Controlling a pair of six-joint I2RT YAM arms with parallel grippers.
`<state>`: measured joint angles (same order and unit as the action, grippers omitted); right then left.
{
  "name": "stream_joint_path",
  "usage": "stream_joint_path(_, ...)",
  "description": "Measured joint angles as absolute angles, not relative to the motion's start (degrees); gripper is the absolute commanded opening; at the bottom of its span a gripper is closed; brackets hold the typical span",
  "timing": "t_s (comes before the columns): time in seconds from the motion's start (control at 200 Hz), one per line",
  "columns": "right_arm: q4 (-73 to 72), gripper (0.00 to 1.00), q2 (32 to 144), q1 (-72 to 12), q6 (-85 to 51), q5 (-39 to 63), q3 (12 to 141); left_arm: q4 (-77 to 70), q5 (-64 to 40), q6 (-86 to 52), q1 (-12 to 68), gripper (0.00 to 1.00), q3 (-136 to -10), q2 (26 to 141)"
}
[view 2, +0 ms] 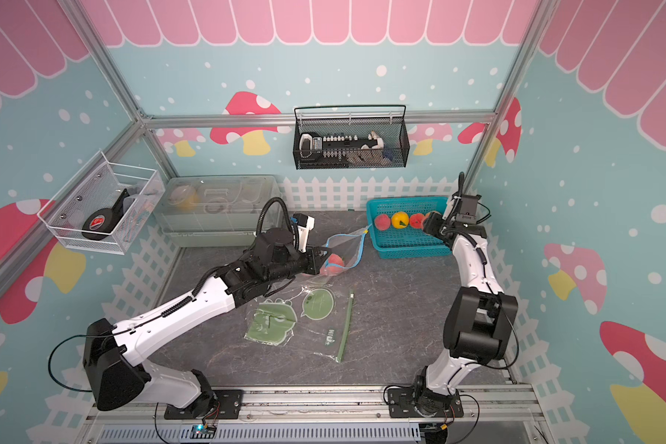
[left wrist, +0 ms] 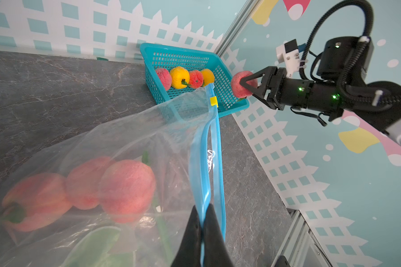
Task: Place the peach in a zip-top bag and seal the zipper
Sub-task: Pick up the peach from the basket, then place the peach in the zipper food storage bag.
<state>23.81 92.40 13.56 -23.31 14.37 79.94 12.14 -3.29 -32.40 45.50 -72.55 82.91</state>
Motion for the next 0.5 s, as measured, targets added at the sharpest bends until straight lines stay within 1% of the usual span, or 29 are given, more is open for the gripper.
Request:
stream_joint_path(0.275, 19.86, 0.63, 75.11, 12.91, -24.73, 24.62, 68.82, 12.14, -3.7, -32.4, 45.5, 0.0, -72.55, 82.91)
stream_joint_path(0.36, 19.31, 0.63, 70.85, 11.2, -24.93, 27.05, 66.89, 12.14, -3.7, -32.4, 45.5, 0.0, -72.55, 82.91)
stream_joint_path(0.5, 18.37, 0.62, 66.78, 6.9, -24.8, 30.33, 65.34, 12.14, -3.7, -32.4, 45.5, 0.0, -72.55, 82.91)
